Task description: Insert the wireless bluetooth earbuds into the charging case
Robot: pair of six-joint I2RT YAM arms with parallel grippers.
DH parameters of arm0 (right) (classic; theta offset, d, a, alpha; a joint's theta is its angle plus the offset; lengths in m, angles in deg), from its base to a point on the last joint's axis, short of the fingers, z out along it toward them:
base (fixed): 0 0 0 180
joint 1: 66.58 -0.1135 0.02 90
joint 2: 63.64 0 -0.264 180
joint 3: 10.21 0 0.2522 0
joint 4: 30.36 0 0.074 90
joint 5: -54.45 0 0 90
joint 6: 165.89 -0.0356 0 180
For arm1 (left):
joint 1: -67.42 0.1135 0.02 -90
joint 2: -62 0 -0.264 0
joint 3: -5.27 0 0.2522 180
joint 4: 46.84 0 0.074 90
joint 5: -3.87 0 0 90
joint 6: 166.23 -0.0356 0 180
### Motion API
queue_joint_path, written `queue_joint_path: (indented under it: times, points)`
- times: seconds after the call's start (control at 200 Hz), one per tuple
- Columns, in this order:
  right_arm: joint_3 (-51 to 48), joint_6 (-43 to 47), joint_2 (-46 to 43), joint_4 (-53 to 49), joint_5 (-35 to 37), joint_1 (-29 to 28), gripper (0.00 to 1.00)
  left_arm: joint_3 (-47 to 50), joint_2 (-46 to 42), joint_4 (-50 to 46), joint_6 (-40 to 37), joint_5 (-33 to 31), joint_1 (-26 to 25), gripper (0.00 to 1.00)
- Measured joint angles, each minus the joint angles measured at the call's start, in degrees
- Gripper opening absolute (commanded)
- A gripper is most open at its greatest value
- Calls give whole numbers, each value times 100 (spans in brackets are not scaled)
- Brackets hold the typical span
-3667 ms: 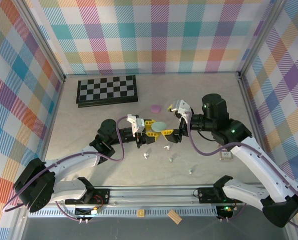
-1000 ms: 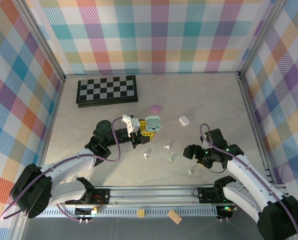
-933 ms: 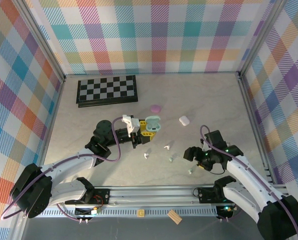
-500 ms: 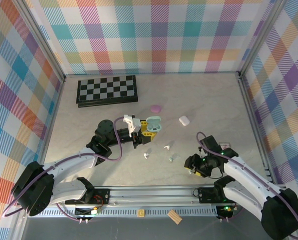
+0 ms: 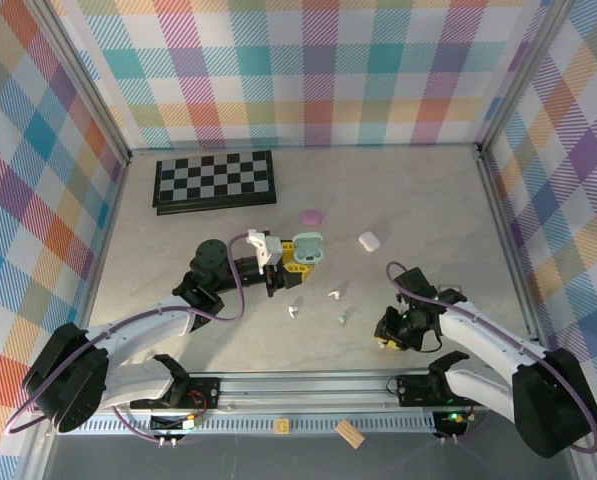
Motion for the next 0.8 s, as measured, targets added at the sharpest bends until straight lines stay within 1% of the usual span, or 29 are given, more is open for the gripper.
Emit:
queue_joint_path:
  times: [0.09, 0.255, 0.36, 0.465, 0.595, 0.8]
  points:
    - [55, 57, 22, -59, 17, 0, 18, 0, 0, 0, 0, 0, 0, 34]
    - [219, 212, 151, -55, 107, -2, 18, 13, -15, 2, -2, -4, 11, 34]
    - [555, 461, 468, 24, 212, -2, 19, 133, -35, 39, 7, -20, 98, 33]
    - [1027, 826, 988, 168, 363, -2, 19, 282, -35, 144, 37, -17, 249, 33]
    - [1832, 1390, 1910, 264, 597, -2, 20, 393, -105, 181, 107, -20, 380, 33]
    - [2761, 2214, 3051, 323, 883, -2, 19, 662, -527, 197, 195, -26, 557, 33]
